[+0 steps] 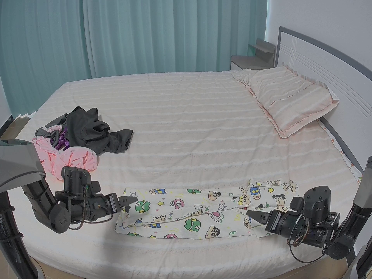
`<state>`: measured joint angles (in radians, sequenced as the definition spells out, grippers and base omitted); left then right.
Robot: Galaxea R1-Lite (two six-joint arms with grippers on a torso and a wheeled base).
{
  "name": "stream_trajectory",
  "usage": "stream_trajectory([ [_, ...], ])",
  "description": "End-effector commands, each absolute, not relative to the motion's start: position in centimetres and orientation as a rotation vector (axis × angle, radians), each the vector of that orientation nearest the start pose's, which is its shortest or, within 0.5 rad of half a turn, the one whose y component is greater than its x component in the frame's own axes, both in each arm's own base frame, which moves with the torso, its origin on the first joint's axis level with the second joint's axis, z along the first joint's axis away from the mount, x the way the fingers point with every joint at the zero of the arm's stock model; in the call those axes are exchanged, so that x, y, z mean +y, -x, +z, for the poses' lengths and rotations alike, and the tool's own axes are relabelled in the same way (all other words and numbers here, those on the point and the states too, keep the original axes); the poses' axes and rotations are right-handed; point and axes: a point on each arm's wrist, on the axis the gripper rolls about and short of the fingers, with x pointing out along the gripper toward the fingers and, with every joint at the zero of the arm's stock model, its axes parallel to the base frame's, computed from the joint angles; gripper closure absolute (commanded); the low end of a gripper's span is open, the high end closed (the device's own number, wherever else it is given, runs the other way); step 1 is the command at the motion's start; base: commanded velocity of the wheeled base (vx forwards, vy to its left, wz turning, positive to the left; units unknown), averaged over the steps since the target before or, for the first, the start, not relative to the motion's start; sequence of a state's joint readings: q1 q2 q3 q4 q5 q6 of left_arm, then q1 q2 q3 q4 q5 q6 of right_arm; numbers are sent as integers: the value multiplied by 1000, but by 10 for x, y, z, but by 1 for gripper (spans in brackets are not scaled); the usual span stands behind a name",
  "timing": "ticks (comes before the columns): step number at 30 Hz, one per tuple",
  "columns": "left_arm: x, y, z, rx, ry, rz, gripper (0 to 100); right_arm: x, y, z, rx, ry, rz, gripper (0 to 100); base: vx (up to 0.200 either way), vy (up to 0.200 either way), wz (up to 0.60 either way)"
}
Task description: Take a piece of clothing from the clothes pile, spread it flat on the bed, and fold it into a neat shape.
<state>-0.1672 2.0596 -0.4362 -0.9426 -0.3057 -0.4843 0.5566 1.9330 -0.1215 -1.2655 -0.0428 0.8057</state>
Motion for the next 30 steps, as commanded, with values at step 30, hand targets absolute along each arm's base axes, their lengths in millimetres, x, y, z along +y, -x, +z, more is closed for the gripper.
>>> stream_trajectory([
  [30, -57, -322, -6, 781, 470, -255, 0, 118, -191, 40, 692, -606, 259, 0, 0, 0, 0],
])
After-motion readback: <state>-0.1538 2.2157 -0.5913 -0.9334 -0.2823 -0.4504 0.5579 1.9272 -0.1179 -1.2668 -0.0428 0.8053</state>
